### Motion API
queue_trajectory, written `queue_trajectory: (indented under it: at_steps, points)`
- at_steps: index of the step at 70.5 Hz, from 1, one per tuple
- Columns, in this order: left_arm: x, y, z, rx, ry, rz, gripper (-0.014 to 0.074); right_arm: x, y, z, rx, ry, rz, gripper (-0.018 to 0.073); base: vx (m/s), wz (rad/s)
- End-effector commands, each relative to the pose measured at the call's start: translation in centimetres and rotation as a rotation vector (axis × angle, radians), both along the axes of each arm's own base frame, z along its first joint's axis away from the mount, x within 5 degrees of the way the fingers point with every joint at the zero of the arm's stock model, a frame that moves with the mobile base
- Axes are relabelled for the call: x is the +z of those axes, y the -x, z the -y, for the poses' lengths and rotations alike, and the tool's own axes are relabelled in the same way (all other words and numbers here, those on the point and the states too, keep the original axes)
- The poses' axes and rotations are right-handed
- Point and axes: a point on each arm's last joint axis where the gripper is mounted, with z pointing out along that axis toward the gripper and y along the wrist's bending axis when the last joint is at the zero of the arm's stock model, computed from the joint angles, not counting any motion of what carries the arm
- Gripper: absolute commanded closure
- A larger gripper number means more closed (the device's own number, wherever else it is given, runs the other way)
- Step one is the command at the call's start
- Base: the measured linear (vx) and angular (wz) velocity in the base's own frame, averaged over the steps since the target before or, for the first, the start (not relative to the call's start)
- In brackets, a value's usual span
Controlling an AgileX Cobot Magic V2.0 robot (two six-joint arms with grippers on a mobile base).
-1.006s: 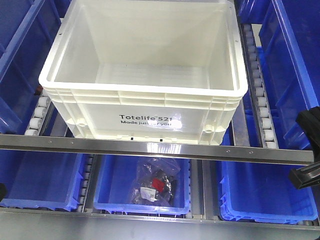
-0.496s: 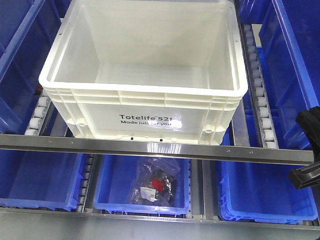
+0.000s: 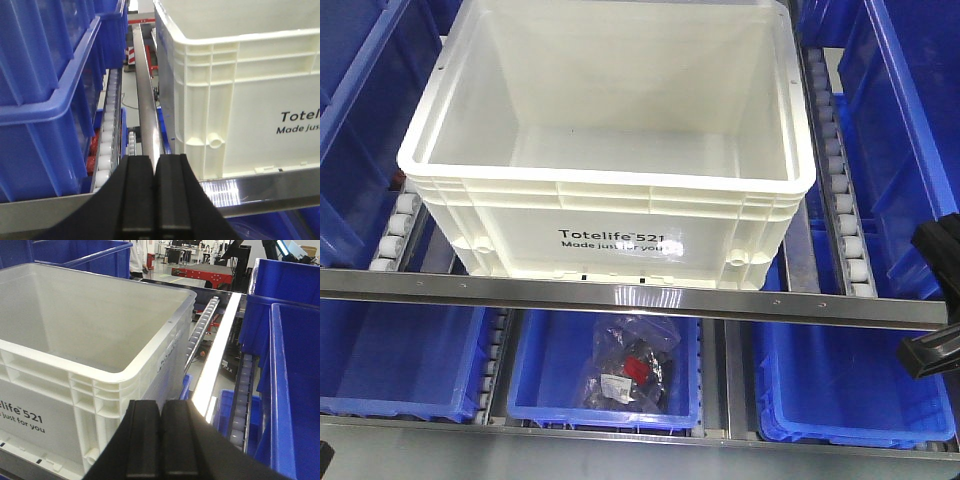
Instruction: Place moving items into box and shelve
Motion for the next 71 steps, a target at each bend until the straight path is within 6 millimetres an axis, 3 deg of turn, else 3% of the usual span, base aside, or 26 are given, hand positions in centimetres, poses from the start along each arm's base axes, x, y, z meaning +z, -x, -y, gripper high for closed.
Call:
queue_trajectory:
  at_steps: [1, 50, 65, 71]
  points:
    - [0.1, 0.0, -0.1, 0.010, 0.016, 0.065, 0.0624, 1.8, -0.1, 0.0, 0.003, -0.023, 0.113, 0.0574, 0.00, 0.00]
    - [0.1, 0.0, -0.1, 0.010, 0.016, 0.065, 0.0624, 1.5, 0.4, 0.1, 0.003, -0.023, 0.123, 0.0574, 0.00, 0.00]
    - [0.1, 0.0, -0.1, 0.010, 0.016, 0.065, 0.0624, -5.5, 4.0, 1.2, -0.006, -0.143, 0.176, 0.0574, 0.00, 0.00]
    - [0.1, 0.0, -0.1, 0.010, 0.016, 0.064, 0.0624, -6.3, 5.0, 1.5, -0.004, -0.164, 0.135, 0.0574, 0.00, 0.00]
